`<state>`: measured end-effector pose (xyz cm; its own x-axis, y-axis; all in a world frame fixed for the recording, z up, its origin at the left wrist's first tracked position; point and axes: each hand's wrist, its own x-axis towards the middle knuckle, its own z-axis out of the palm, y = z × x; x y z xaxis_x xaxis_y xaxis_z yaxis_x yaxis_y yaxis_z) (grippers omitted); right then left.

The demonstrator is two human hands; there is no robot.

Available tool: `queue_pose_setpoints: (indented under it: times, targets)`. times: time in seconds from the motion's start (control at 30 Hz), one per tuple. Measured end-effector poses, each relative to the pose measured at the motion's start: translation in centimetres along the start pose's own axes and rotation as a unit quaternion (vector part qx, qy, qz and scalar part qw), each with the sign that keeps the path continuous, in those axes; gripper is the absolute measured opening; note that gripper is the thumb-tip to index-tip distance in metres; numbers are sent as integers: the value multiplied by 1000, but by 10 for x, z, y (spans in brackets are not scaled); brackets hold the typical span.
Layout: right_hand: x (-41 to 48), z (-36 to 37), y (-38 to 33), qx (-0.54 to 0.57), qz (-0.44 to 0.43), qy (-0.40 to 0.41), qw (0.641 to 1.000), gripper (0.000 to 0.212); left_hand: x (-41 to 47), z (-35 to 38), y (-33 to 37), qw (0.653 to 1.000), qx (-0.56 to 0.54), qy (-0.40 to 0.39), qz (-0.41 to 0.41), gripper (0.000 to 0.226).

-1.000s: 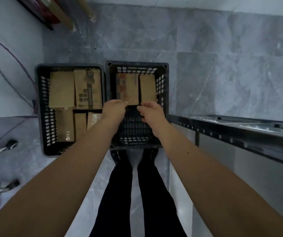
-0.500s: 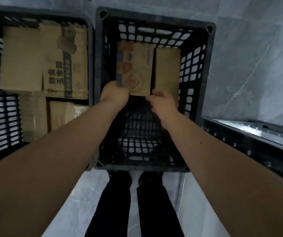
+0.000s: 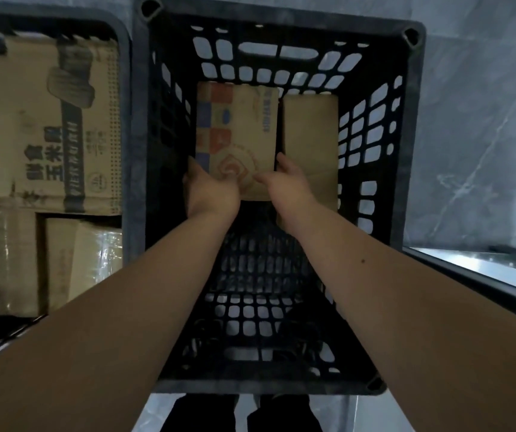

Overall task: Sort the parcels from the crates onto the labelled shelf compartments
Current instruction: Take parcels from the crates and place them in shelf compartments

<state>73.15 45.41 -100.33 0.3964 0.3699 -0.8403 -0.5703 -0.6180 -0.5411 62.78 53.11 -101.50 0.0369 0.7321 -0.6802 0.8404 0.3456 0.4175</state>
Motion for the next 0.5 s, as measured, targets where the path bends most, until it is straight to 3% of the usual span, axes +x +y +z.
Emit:
queue_pose_setpoints:
  times: [0.13,0.27,0.4,0.43,0.5]
  targets:
    - [1,5,9,-43,-40,-17,998,76,5,-5,2,1000,14,8,13,86]
    - [-9,0,4,-30,-17,-30,999,83,-4,-15,5,1000,7,-13,18,86]
    - [-43,-17,-7,-15,-10,-19,1000,62,-33,-28,1,1000,1,-11,-1,55]
    - [-53,-21,-7,-20,-7,-14,1000,66,-42,-31,-3,1000,2,-2,1,50]
    - [-72,-28,-7,-21,3,-11,1000,63,-64,-39,-9,1000,-4,5,3,53]
